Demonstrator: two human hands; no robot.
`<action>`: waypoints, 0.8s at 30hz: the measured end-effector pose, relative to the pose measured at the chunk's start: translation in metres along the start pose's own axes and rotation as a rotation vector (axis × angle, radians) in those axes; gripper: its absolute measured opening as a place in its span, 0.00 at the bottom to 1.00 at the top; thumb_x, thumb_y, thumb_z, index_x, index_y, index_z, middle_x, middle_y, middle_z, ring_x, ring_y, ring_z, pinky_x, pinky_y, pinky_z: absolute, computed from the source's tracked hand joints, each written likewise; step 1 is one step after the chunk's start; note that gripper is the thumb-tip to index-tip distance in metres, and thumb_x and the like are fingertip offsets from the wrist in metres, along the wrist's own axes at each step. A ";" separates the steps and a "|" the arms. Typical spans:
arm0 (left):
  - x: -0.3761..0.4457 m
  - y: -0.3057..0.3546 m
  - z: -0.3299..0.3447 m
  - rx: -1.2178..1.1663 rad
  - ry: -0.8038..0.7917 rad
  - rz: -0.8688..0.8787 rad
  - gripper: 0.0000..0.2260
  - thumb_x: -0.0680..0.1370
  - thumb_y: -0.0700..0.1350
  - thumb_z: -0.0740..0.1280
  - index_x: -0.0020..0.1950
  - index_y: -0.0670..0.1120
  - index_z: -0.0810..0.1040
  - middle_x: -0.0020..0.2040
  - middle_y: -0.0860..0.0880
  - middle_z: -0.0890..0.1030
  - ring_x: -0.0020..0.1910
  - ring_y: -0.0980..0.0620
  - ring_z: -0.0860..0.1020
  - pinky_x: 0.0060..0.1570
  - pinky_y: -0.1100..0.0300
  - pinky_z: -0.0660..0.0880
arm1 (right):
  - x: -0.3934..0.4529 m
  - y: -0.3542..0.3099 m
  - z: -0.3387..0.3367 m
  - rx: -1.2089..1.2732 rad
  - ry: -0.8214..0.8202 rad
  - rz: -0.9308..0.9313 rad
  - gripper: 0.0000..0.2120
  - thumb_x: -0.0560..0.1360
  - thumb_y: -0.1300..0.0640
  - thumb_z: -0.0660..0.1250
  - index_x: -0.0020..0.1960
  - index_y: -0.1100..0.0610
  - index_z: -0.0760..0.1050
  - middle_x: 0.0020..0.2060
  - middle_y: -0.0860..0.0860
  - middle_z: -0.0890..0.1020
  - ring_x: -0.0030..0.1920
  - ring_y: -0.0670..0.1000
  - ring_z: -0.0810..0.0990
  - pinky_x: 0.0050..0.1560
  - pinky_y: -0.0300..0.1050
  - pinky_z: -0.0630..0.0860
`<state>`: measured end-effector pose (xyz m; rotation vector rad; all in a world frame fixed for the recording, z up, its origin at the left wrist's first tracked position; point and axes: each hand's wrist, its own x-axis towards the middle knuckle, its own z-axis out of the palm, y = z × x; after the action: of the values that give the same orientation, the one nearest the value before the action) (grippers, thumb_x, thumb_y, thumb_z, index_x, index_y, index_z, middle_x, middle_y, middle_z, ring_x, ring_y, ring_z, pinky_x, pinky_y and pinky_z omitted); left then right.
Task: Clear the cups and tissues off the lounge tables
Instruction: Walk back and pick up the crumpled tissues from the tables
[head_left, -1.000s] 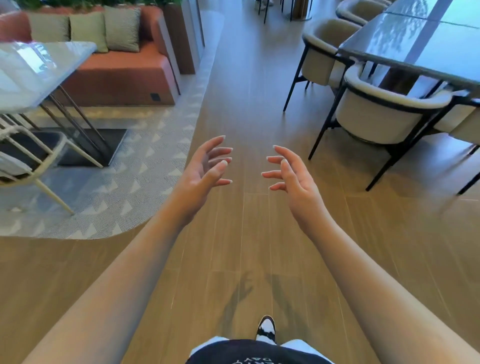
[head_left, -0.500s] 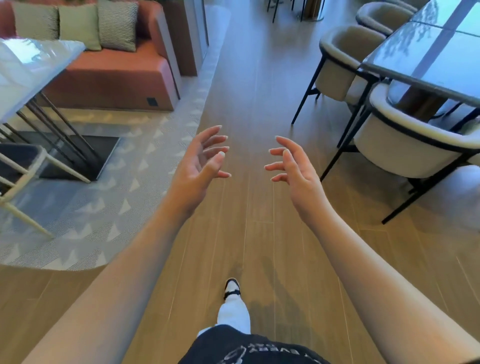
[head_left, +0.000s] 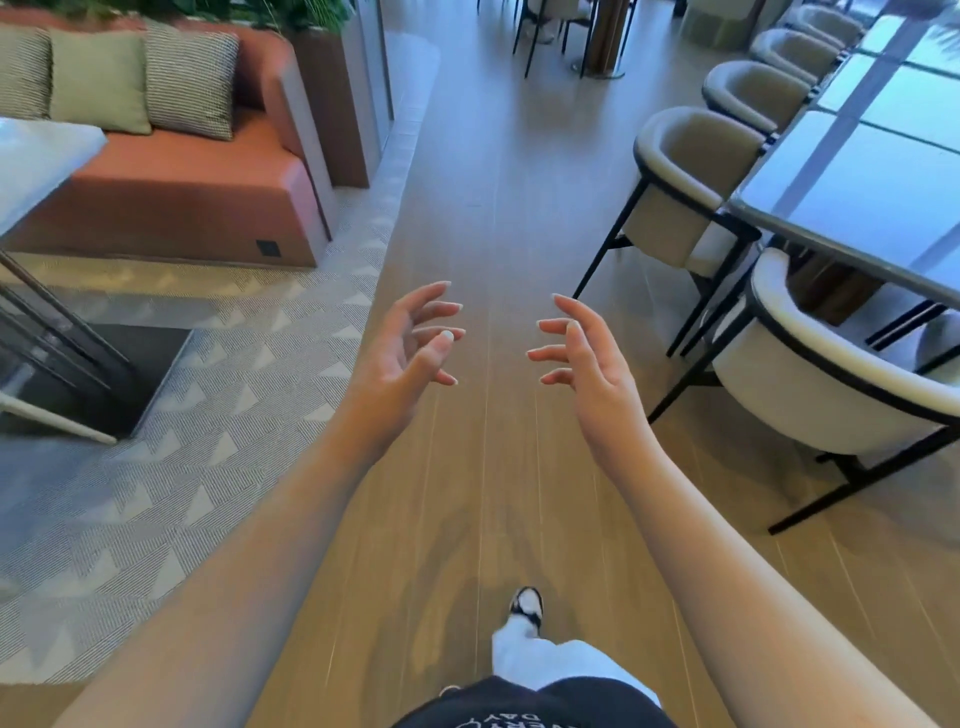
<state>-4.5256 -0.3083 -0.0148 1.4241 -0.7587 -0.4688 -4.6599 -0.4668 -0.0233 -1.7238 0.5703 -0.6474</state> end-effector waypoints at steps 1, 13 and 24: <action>0.018 -0.005 -0.001 0.004 -0.002 -0.006 0.25 0.74 0.57 0.65 0.72 0.55 0.70 0.67 0.46 0.77 0.62 0.51 0.80 0.47 0.54 0.82 | 0.017 0.005 0.002 0.003 -0.005 -0.001 0.14 0.83 0.40 0.53 0.67 0.34 0.68 0.56 0.35 0.79 0.55 0.45 0.82 0.51 0.40 0.81; 0.271 -0.053 -0.007 0.062 0.057 -0.054 0.21 0.75 0.58 0.65 0.69 0.61 0.73 0.64 0.53 0.79 0.62 0.53 0.80 0.48 0.57 0.80 | 0.284 0.036 -0.010 0.109 -0.032 -0.019 0.12 0.84 0.45 0.54 0.65 0.37 0.71 0.54 0.40 0.82 0.53 0.48 0.83 0.55 0.45 0.81; 0.479 -0.087 -0.051 0.074 0.043 -0.050 0.20 0.78 0.57 0.64 0.70 0.62 0.72 0.62 0.58 0.81 0.62 0.53 0.80 0.49 0.58 0.80 | 0.492 0.067 0.032 0.124 -0.093 0.021 0.14 0.84 0.46 0.55 0.67 0.41 0.71 0.55 0.42 0.81 0.53 0.47 0.83 0.52 0.44 0.80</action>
<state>-4.1471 -0.6187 -0.0099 1.5202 -0.7138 -0.4508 -4.2818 -0.7909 -0.0320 -1.6206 0.4728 -0.5728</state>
